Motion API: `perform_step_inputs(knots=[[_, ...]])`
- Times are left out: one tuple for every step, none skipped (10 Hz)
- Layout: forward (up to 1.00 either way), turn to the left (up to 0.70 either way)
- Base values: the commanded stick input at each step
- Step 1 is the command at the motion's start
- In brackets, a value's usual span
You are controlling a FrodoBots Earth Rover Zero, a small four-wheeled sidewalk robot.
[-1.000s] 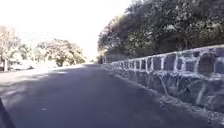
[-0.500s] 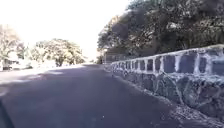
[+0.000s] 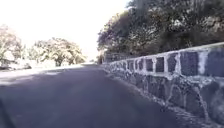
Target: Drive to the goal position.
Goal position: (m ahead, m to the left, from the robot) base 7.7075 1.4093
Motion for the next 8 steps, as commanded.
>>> perform_step_inputs(knots=[[1.00, 0.00], [1.00, 0.00], [1.00, 0.00], [1.00, 0.00], [1.00, 0.00], [1.00, 0.00], [1.00, 0.27], [1.00, 0.27]])
